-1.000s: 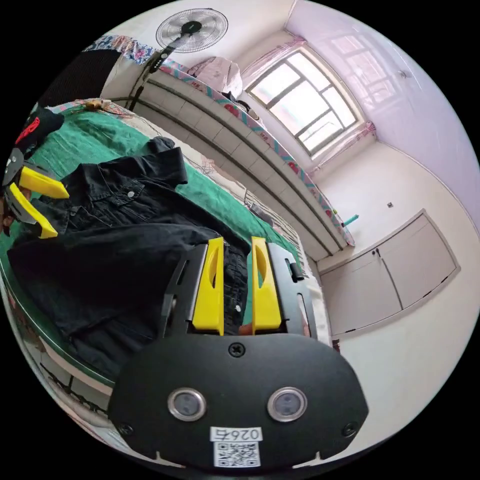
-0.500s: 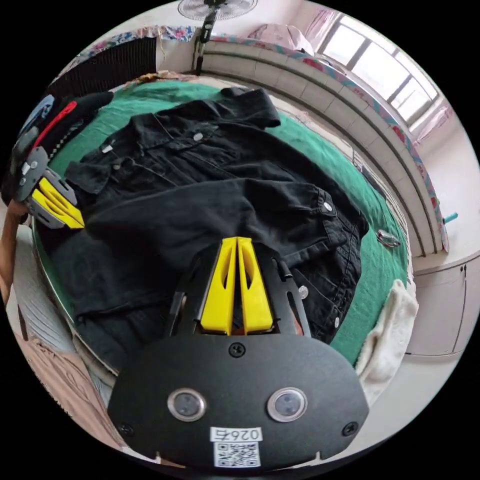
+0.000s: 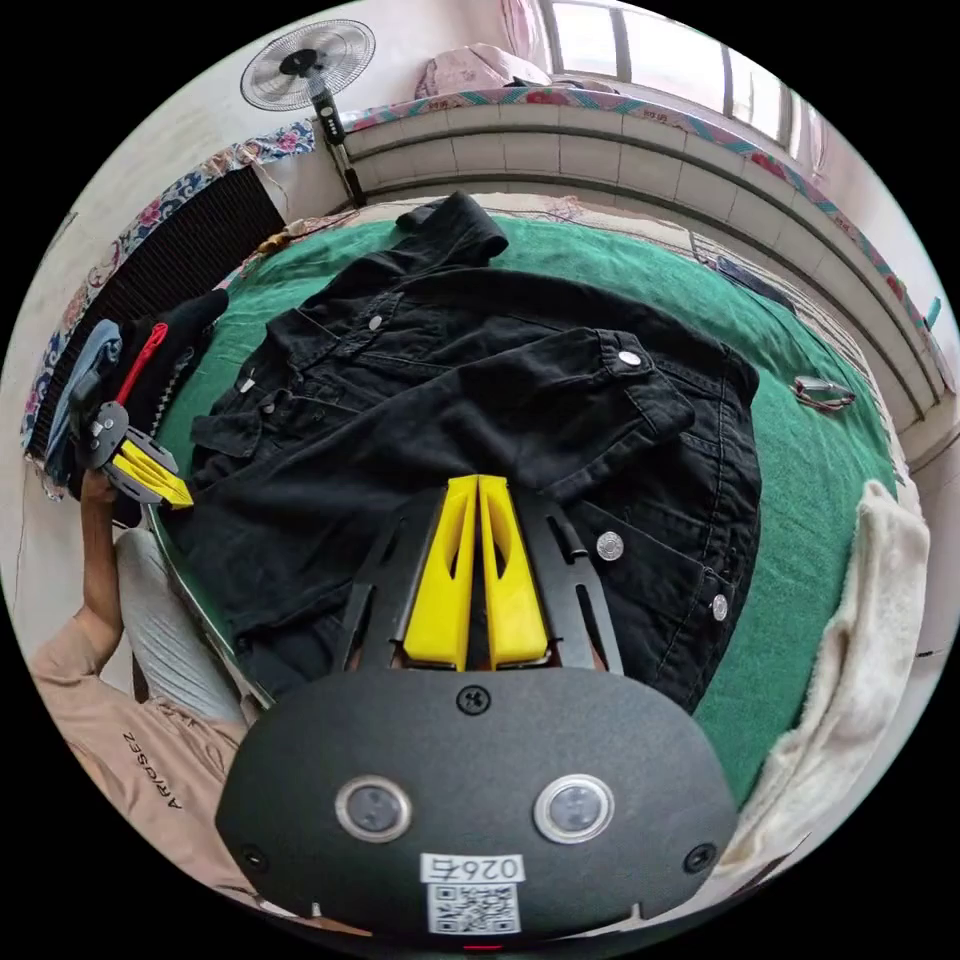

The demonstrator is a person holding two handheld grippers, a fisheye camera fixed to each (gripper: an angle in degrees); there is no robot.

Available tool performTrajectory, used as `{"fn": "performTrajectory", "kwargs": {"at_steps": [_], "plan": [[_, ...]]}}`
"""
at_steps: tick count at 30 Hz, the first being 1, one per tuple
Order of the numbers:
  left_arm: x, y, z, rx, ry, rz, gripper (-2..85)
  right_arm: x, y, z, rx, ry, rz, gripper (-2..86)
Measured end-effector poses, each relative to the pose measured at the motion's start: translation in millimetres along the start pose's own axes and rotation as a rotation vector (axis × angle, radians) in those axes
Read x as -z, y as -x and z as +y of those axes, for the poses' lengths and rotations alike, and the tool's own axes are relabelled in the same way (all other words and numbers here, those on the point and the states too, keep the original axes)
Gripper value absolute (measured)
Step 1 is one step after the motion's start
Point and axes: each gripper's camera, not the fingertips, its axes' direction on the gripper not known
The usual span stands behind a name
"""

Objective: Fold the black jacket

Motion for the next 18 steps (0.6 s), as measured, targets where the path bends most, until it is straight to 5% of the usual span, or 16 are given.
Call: {"fn": "performTrajectory", "kwargs": {"at_steps": [3, 7, 13, 18], "plan": [[-17.8, 39.9, -1.3, 0.112, 0.146, 0.157, -1.0, 3.1, 19.6, -2.1, 0.151, -0.001, -0.147, -0.9], [12.7, 53.8, 7.6, 0.075, 0.084, 0.152, -1.0, -32.7, 33.7, -16.4, 0.290, 0.224, 0.033, -0.9], [101.6, 64.7, 19.4, -0.067, -0.338, 0.027, -0.9, 2.5, 12.3, -33.6, 0.251, 0.110, -0.022, -0.9], [166.6, 155.6, -0.8, 0.172, -0.617, -0.010, -0.3, 38.1, -17.7, -56.2, 0.149, -0.045, -0.094, -0.9]]}}
